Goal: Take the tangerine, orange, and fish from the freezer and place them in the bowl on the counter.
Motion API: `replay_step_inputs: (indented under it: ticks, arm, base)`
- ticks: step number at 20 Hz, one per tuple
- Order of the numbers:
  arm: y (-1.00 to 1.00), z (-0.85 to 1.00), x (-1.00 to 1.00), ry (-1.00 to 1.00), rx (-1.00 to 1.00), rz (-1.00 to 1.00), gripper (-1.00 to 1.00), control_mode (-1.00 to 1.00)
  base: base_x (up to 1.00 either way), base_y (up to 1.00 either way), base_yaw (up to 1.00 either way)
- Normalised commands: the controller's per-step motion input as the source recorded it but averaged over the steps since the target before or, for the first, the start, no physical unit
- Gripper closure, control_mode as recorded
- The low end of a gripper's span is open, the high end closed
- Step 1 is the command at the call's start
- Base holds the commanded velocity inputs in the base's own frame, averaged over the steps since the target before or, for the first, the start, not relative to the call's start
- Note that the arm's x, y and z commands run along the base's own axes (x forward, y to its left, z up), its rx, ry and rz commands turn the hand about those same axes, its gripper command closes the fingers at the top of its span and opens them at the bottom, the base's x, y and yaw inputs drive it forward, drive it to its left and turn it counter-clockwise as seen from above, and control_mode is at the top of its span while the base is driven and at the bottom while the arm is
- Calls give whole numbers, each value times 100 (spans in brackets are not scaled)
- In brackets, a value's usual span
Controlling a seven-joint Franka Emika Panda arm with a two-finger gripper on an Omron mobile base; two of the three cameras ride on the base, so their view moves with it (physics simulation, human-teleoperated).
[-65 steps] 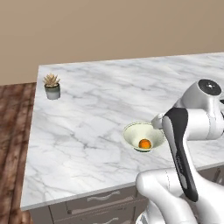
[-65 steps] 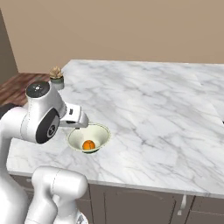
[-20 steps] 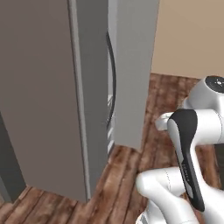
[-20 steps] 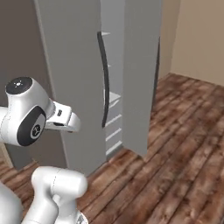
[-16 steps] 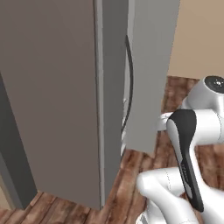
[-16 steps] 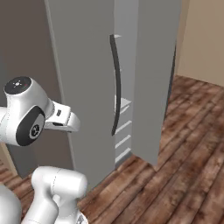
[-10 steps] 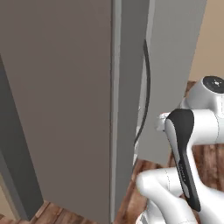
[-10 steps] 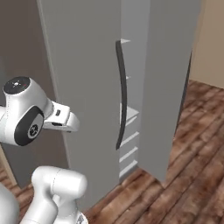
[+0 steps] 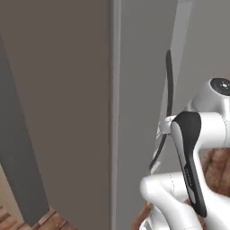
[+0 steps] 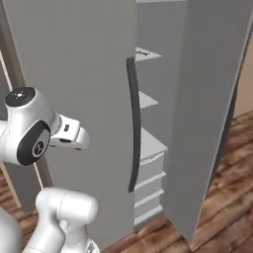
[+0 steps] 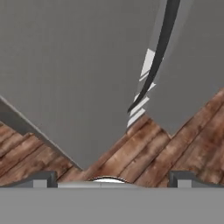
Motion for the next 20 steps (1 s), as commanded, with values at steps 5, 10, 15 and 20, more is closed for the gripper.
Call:
replay_step_inputs:
  ticks: [5, 10, 15, 20]
  arm:
    - [0, 0, 0, 0, 0, 0, -100, 100]
    - [0, 0, 0, 0, 0, 0, -100, 100]
    - [0, 0, 0, 0, 0, 0, -100, 100]
    - [0, 0, 0, 0, 0, 0, -100, 100]
  base:
    - [35, -74, 46]
    - [-5, -75, 34]
    - [-3, -62, 35]
    - [0, -52, 44]
